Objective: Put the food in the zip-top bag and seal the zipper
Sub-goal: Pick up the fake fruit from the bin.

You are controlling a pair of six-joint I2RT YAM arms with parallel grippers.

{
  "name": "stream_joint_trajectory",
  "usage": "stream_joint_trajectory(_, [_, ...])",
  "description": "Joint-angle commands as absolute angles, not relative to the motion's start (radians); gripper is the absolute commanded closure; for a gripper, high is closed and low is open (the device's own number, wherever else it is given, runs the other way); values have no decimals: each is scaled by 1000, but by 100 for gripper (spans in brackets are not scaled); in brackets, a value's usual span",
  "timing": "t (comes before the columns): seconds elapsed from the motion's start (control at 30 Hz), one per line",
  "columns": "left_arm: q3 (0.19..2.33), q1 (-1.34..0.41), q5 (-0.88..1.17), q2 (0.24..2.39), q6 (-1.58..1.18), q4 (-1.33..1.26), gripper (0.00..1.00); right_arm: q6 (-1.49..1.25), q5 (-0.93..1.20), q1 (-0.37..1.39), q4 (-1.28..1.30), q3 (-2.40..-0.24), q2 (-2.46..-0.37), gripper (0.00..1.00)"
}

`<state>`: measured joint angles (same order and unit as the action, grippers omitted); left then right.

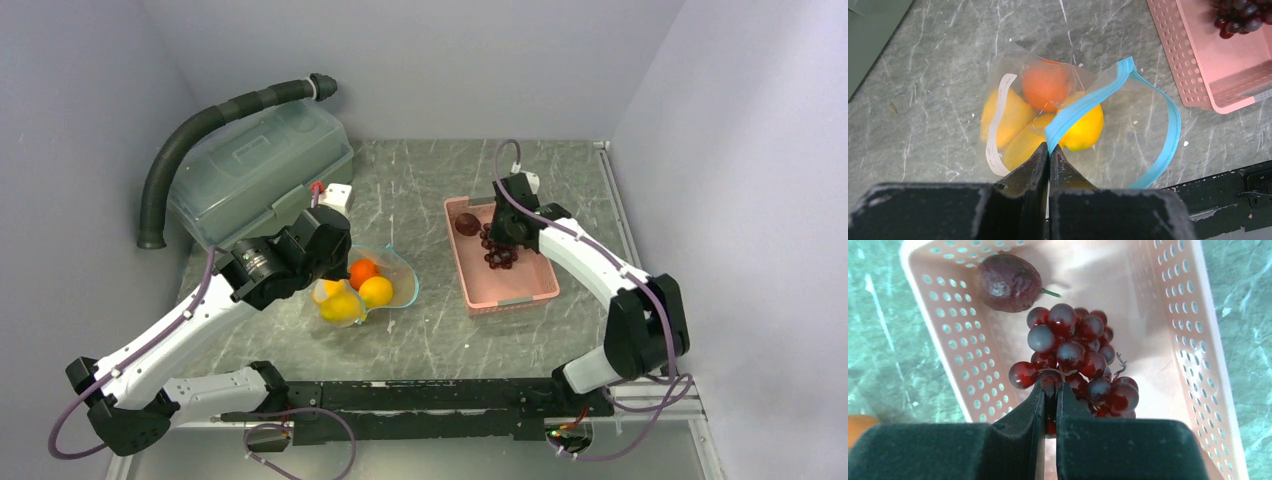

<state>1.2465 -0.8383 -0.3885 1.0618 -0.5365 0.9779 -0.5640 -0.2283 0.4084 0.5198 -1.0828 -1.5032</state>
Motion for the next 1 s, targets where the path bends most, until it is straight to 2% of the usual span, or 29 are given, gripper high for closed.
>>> stream_joint_trajectory(0.0, [1271, -835, -380, 1039, -538, 971, 91, -548, -229, 403, 528, -1087, -1402, 100])
stream_joint_trajectory(0.43, [1259, -836, -378, 1036, -547, 962, 91, -512, -133, 408, 493, -1057, -1175, 100])
stream_joint_trajectory(0.97, [1264, -836, -381, 1051, -545, 959, 91, -451, 163, 526, 392, -1077, -1008, 100])
